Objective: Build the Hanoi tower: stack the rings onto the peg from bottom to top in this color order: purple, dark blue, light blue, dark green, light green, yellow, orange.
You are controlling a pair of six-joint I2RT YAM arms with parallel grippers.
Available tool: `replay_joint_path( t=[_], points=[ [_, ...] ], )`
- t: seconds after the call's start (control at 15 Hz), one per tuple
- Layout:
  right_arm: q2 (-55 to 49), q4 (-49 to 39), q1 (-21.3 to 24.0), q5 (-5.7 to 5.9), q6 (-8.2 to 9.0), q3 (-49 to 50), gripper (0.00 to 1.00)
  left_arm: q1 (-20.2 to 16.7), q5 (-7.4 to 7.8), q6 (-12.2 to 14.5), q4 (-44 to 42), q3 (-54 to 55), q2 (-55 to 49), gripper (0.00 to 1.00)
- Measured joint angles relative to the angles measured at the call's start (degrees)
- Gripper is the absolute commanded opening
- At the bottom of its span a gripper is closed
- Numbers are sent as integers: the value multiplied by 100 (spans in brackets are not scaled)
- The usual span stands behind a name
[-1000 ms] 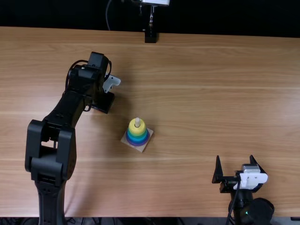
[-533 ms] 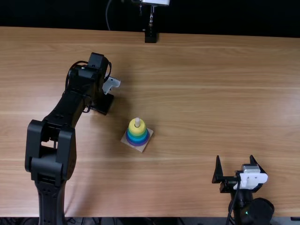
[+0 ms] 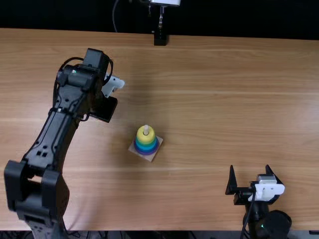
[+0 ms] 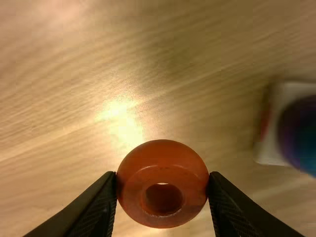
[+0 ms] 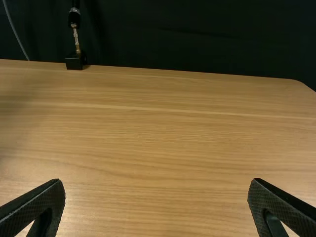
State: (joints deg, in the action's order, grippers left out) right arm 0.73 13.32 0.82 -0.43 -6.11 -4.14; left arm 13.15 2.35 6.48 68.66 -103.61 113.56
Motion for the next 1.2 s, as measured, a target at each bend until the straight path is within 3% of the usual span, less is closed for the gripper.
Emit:
replay_joint_path(
  t=[0.2,0.33,0.67,1.2],
  points=[
    [0,-2,0,2,0,-2,100,195,612,-573,-28,442,-636,0],
    [0,-2,-2,0,0,-2,100,361,774,-846,-4,660,-927,0],
    [0,-2,-2,4,0,-2,100,907,863,-1263,603,433,-1266,0],
    [0,-4,-2,0,2,-2,100,1174,874,-1338,1102,-916,-1093,0]
  ],
)
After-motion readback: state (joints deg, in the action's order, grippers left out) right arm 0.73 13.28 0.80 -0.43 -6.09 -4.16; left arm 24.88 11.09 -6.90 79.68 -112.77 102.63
